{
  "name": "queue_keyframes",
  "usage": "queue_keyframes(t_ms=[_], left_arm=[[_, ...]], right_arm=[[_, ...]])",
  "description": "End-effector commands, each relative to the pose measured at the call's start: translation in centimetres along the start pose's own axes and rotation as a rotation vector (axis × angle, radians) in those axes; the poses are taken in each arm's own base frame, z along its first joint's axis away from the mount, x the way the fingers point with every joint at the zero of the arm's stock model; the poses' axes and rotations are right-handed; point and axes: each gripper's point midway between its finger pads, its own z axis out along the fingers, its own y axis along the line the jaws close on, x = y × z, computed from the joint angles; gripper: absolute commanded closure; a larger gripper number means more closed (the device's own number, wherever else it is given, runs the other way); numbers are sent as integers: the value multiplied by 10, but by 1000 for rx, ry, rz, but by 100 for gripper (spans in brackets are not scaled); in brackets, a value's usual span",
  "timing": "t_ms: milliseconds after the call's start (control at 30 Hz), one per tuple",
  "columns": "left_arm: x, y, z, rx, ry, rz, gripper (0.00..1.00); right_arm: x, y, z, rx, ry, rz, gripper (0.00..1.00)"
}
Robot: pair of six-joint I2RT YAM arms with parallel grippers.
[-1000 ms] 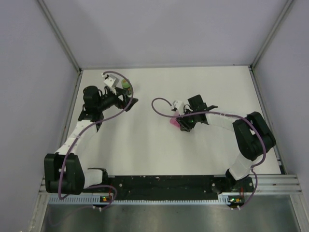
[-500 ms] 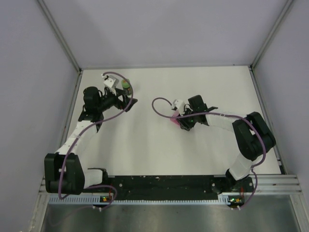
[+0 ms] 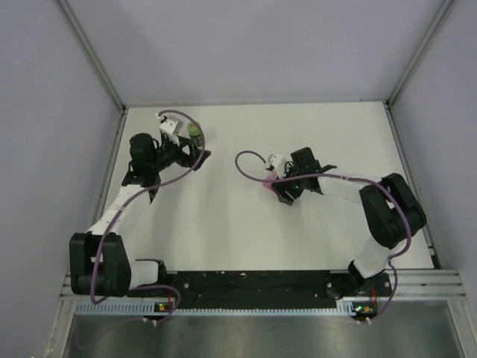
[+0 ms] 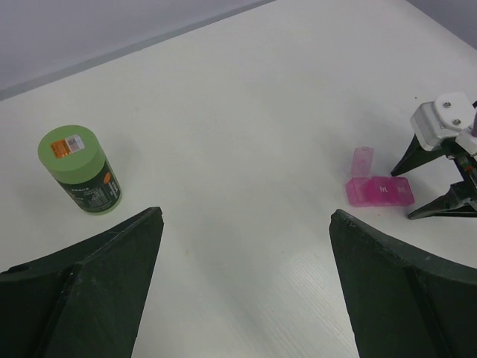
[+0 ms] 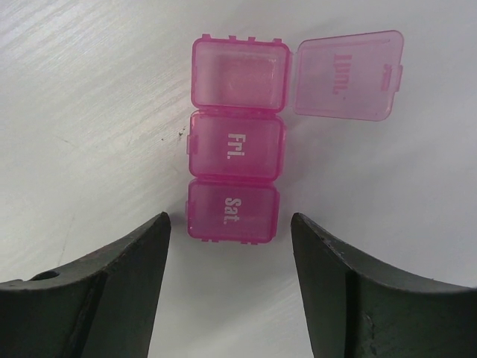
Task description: Sort the pills into containers
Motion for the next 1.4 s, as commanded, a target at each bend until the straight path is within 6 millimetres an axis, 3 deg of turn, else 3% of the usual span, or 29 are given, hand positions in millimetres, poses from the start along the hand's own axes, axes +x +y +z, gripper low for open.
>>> queue_keyframes(t_ms=[0, 367, 700, 1100, 1367], left_arm=[[-21, 25, 6, -108, -65, 29, 1], [-23, 85, 33, -307, -55, -29, 1], [-1, 139, 67, -467, 108, -48, 1], [28, 154, 103, -501, 259, -6, 1], [48, 160, 108, -525, 350, -15, 3]], right_arm=[[-22, -5, -22, 22, -52, 12, 34], [-66, -3, -67, 39, -167, 55, 27], [-86, 0, -89, 41, -233, 80, 26], [-84, 5, -93, 34, -248, 87, 26], [-84, 7, -93, 26, -249, 90, 26]])
